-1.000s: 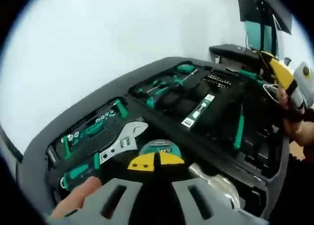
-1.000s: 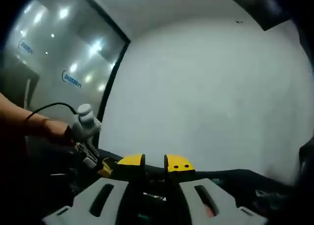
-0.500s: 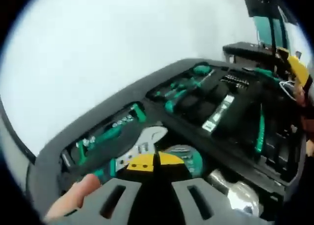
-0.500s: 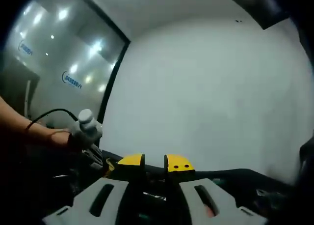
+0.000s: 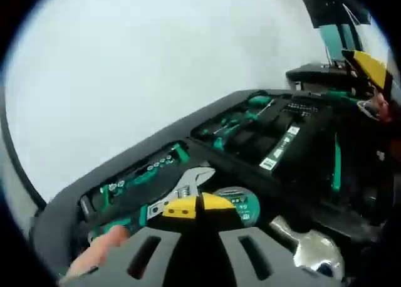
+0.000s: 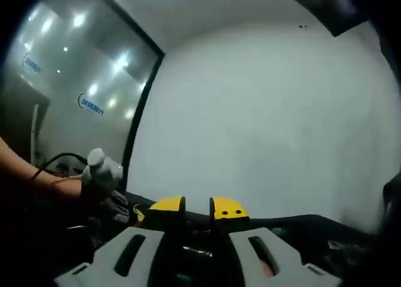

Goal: Pick up the tools and put them into their designated positions in the toolbox.

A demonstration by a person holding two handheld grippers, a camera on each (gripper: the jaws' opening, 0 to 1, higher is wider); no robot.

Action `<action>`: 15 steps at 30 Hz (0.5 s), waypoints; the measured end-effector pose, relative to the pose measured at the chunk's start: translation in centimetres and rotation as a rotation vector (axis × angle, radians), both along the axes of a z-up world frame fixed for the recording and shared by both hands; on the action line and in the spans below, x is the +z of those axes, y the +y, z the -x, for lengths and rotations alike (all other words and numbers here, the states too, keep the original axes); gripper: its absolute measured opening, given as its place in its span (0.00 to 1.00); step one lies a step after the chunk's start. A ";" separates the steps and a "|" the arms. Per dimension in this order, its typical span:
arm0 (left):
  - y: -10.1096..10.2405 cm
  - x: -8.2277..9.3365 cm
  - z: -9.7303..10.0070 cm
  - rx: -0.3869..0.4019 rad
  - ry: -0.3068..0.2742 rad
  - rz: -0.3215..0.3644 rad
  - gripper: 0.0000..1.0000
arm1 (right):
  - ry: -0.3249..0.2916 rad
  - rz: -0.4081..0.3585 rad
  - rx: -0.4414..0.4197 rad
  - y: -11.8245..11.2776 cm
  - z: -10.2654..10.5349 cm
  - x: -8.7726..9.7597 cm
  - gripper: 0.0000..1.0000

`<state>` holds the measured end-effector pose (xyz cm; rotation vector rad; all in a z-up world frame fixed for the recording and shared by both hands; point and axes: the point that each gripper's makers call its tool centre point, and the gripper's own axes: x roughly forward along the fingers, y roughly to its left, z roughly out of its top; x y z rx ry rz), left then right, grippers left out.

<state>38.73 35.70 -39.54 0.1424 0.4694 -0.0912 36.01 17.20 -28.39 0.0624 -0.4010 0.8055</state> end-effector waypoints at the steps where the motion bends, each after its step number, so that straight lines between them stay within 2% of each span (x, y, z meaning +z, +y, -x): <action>1: -1.0 1.3 -0.4 -0.031 -0.071 0.063 0.01 | -0.001 0.003 0.000 0.0 0.0 0.0 0.14; 2: -2.0 3.4 -0.9 -0.092 -0.159 0.078 0.01 | -0.002 0.006 -0.001 0.1 0.0 -0.1 0.14; 3: -2.4 4.2 -1.2 -0.120 -0.199 0.014 0.01 | -0.003 0.009 -0.001 0.1 0.0 -0.1 0.14; 4: -2.2 4.0 -1.4 -0.118 -0.190 -0.060 0.01 | -0.005 0.013 -0.003 0.2 0.0 -0.2 0.14; 5: -2.0 3.2 -1.5 -0.108 -0.145 -0.104 0.01 | -0.006 0.015 -0.005 0.2 0.1 -0.2 0.14; 6: -2.2 2.4 -1.6 -0.100 -0.101 -0.105 0.01 | -0.007 0.016 -0.007 0.2 0.0 -0.2 0.14; 7: -2.5 2.1 -1.9 -0.088 -0.101 -0.084 0.01 | -0.007 0.014 -0.009 0.2 0.1 -0.1 0.14; 8: -1.5 1.7 -2.2 -0.087 -0.105 -0.079 0.01 | -0.003 0.002 -0.011 0.0 0.1 0.0 0.14; 10: -0.6 1.2 -1.9 -0.068 -0.106 -0.087 0.01 | 0.014 -0.096 0.007 -0.9 0.3 1.1 0.14; 11: -0.5 0.4 -1.7 -0.059 -0.062 -0.065 0.00 | 0.011 -0.121 -0.003 -1.6 0.1 1.4 0.14; 12: -0.3 -1.4 -0.7 -0.047 0.042 -0.039 0.00 | 0.020 -0.128 -0.030 -2.2 -0.4 1.4 0.14; 13: -0.4 -0.2 -1.6 -0.074 -0.065 -0.070 0.00 | 0.033 -0.133 -0.049 -2.6 -0.9 1.2 0.14; 15: 0.4 0.0 -2.4 -0.096 -0.079 -0.150 0.00 | 0.058 -0.158 -0.058 -3.2 -1.4 1.3 0.14</action>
